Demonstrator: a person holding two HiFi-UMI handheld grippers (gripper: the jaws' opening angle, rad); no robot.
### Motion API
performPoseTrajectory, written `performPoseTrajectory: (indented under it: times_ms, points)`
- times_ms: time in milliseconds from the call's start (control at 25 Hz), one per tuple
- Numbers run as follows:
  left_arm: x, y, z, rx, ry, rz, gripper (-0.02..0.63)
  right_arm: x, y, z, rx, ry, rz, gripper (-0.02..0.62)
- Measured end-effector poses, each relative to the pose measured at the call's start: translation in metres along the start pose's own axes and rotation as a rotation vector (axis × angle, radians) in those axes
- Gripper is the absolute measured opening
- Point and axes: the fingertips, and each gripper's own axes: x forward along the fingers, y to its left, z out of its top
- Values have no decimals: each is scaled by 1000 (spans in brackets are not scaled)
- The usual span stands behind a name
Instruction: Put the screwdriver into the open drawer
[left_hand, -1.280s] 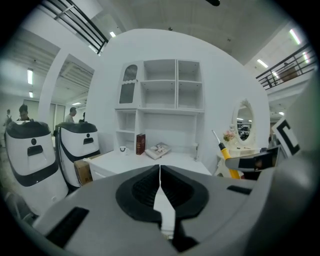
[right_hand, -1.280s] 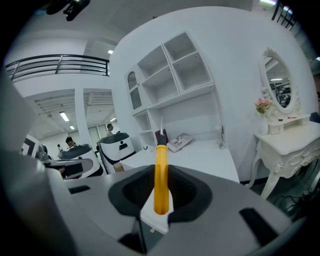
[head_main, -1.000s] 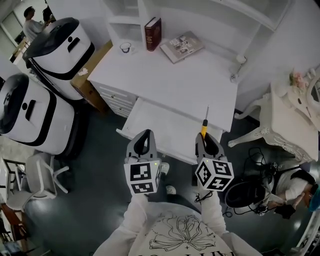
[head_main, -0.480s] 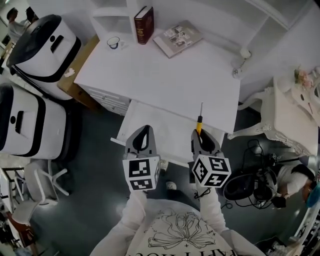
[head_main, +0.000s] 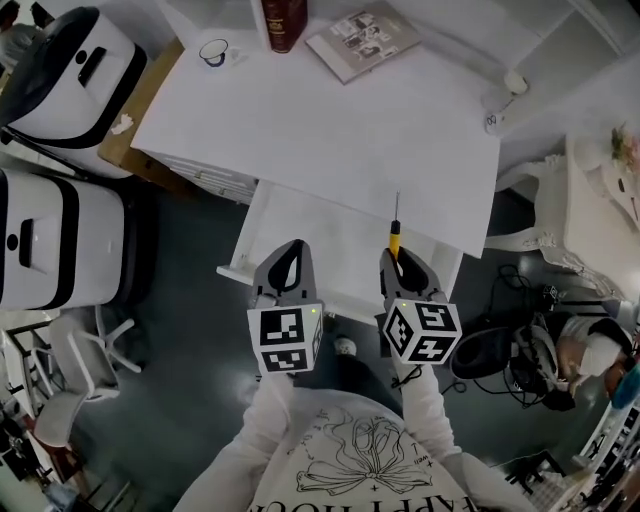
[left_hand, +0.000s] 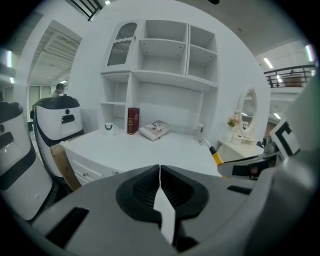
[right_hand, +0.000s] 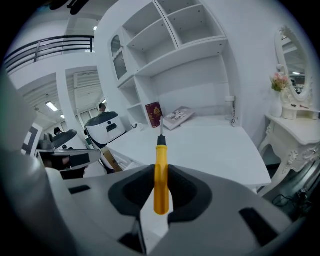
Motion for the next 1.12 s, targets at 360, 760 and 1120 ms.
performPoseTrajectory:
  times_ms: [360, 760, 1120]
  points:
    - [25, 10, -36, -16, 97, -7, 8, 33, -1, -41, -1, 111, 14, 78]
    - [51, 13, -69, -33, 174, -35, 8, 66, -8, -90, -44, 253, 25, 78]
    - [66, 24, -98, -39, 238, -46, 8, 88, -13, -138, -112, 416, 27, 78]
